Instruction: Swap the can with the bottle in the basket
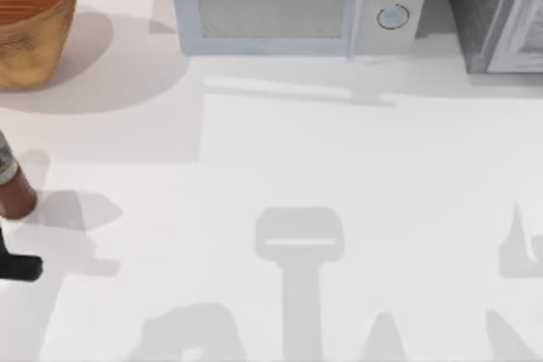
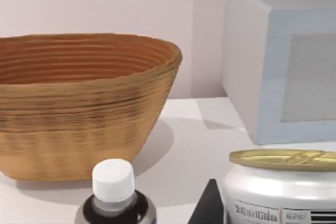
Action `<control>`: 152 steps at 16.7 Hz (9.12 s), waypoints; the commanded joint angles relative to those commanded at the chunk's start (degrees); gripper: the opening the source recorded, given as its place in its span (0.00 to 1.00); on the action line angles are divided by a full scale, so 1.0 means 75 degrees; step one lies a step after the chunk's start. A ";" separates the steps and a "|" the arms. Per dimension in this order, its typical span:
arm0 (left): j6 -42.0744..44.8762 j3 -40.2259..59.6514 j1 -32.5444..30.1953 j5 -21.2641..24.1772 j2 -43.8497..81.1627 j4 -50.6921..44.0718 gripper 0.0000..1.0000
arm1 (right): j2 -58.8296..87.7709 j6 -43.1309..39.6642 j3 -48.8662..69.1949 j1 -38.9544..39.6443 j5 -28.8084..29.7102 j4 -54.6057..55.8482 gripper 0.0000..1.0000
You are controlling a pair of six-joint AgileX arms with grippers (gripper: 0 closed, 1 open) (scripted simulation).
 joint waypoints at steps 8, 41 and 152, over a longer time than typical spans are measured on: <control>0.0056 0.1421 -0.0817 0.2048 0.3065 0.1502 0.00 | 0.0000 0.0000 0.0000 0.0000 0.0000 0.0000 1.00; -0.0066 0.6577 -0.3002 0.7809 1.5263 0.8342 0.00 | 0.0000 0.0000 0.0000 0.0000 0.0000 0.0000 1.00; 0.0453 -0.0311 0.1820 0.1144 1.2586 1.1500 1.00 | 0.0000 0.0000 0.0000 0.0000 0.0000 0.0000 1.00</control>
